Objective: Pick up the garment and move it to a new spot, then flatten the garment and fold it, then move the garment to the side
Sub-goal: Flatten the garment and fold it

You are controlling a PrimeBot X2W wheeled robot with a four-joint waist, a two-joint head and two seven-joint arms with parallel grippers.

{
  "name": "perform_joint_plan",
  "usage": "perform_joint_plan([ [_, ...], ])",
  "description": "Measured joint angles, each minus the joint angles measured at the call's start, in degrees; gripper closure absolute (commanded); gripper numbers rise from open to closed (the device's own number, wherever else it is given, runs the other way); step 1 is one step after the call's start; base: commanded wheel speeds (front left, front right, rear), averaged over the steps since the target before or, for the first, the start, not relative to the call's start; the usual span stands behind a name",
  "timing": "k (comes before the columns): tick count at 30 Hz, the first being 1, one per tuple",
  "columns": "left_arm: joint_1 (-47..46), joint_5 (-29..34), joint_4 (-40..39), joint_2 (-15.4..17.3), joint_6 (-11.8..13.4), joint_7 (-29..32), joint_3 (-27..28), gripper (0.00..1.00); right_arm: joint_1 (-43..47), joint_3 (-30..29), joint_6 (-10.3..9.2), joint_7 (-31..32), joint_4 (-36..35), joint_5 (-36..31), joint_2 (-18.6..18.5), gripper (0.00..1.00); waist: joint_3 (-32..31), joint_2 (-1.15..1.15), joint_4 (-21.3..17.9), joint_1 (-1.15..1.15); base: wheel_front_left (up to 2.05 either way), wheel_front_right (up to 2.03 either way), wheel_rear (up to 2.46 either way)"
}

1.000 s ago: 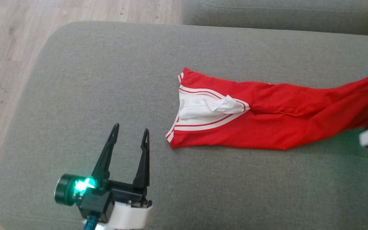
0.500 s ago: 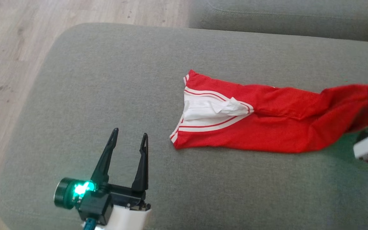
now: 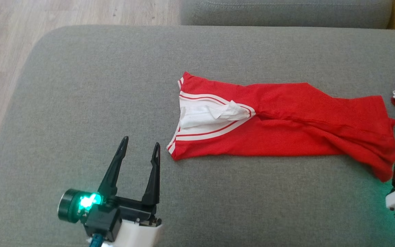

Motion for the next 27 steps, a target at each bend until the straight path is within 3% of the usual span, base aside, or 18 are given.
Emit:
perform_joint_plan([
  [11, -0.29, 0.40, -0.26, -0.29, -0.74, 0.00, 0.33, 0.00, -9.65, -1.74, 0.01, -2.60, 16.86, -0.48, 0.33, 0.00, 3.27, 0.00, 1.19, 0.00, 0.00, 0.00, 0.00],
  [16, -0.59, 0.51, -0.24, -0.60, -0.88, 0.00, 0.34, 0.00, -14.83, 1.14, 0.00, -2.96, 23.63, -0.99, -2.45, 0.00, 4.44, 0.00, 2.60, 0.00, 0.00, 0.00, 0.00],
  [17, -0.66, 0.71, -0.25, -0.63, -0.88, 0.00, 0.36, 0.00, -15.79, 1.34, 0.00, -2.78, 24.75, -1.31, -3.02, 0.05, 4.52, 0.00, 2.86, 0.00, 0.00, 0.00, 0.00],
  [18, -0.68, 0.87, -0.25, -0.66, -0.86, 0.00, 0.37, 0.00, -16.63, 1.31, 0.00, -2.41, 25.90, -1.27, -3.31, 0.21, 4.56, 0.00, 3.07, 0.00, 0.00, 0.00, 0.00],
  [19, -0.67, 0.87, -0.25, -0.69, -0.84, 0.00, 0.42, 0.00, -17.36, 1.34, 0.00, -2.23, 26.82, -1.15, -3.41, 0.21, 4.54, 0.00, 3.21, 0.00, 0.00, 0.00, 0.00],
  [20, -0.68, 0.87, -0.25, -0.70, -0.84, 0.00, 0.42, 0.00, -17.90, 1.53, 0.00, -2.21, 27.69, -1.10, -3.56, 0.51, 4.44, 0.00, 3.31, 0.00, 0.00, 0.00, 0.00],
  [21, -0.68, 0.87, -0.24, -0.73, -0.84, 0.00, 0.41, 0.00, -18.34, 1.75, 0.00, -2.09, 28.41, -1.09, -3.67, 0.71, 4.29, 0.00, 3.40, 0.00, 0.00, 0.00, 0.00],
  [22, -0.68, 0.87, -0.23, -0.76, -0.84, 0.00, 0.37, 0.00, -18.56, 2.02, 0.00, -1.98, 29.10, -1.03, -3.79, 1.00, 4.09, 0.00, 3.51, 0.00, 0.00, 0.00, 0.00],
  [27, -0.65, 0.83, -0.14, -0.96, -0.84, 0.00, 0.37, 0.00, -18.50, 3.80, 0.00, -3.24, 30.15, -0.63, -4.01, 1.00, 2.81, 0.00, 3.78, 0.00, 0.00, 0.00, 0.00],
])
